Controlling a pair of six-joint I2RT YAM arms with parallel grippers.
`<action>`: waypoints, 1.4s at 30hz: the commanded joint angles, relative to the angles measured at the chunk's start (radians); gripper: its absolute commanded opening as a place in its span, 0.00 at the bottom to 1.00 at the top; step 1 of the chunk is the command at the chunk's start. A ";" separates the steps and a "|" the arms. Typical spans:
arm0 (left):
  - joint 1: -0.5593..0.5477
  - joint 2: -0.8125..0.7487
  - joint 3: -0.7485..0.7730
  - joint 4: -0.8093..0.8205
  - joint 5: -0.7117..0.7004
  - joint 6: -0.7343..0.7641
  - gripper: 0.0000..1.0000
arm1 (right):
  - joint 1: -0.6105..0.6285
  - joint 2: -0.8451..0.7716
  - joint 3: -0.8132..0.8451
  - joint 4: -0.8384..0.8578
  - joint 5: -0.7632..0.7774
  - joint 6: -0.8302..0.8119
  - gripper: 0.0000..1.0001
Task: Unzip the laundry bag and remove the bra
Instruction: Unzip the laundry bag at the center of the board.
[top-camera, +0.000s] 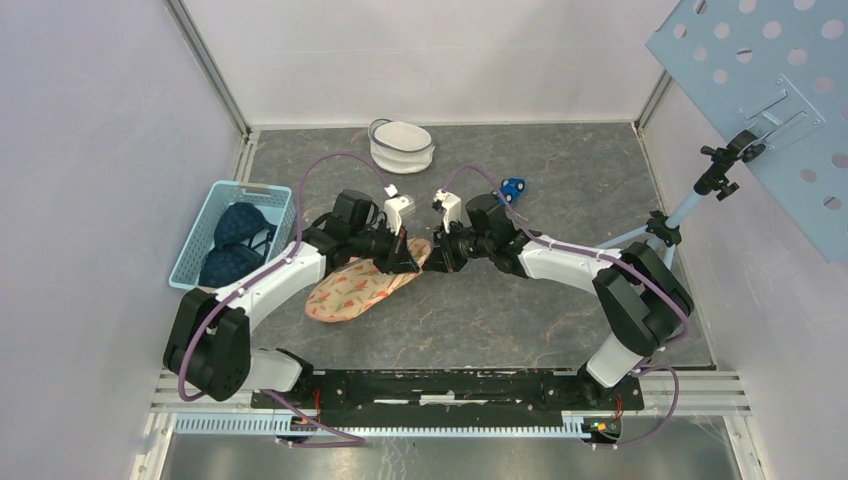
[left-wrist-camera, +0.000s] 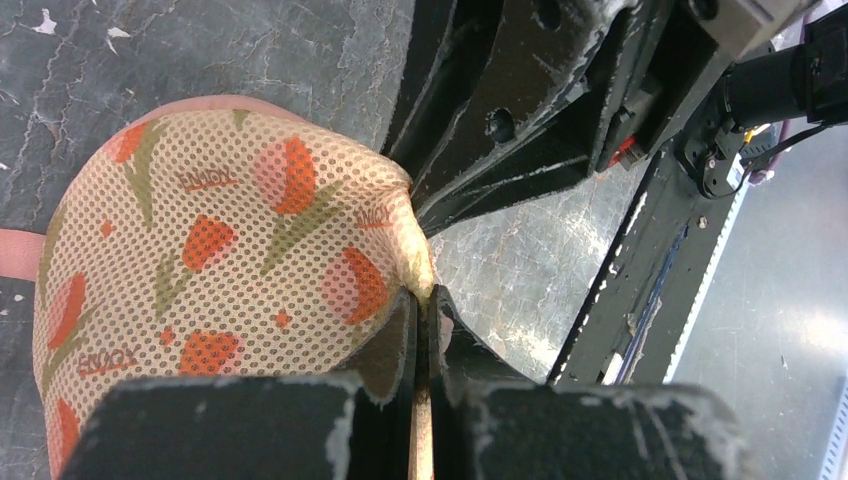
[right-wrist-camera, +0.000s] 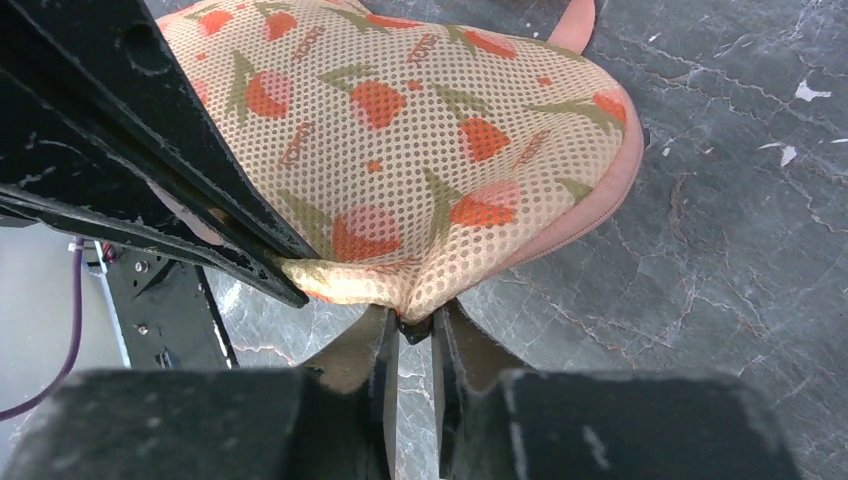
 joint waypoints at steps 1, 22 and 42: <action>-0.017 -0.018 0.010 -0.002 0.077 0.056 0.02 | -0.009 -0.021 0.012 -0.007 0.086 -0.098 0.10; 0.021 0.107 0.237 -0.325 -0.057 0.609 0.02 | -0.076 -0.100 -0.160 0.069 -0.288 -0.192 0.00; 0.020 -0.004 0.151 -0.418 0.128 0.764 0.02 | -0.080 -0.114 -0.204 0.214 -0.228 -0.087 0.33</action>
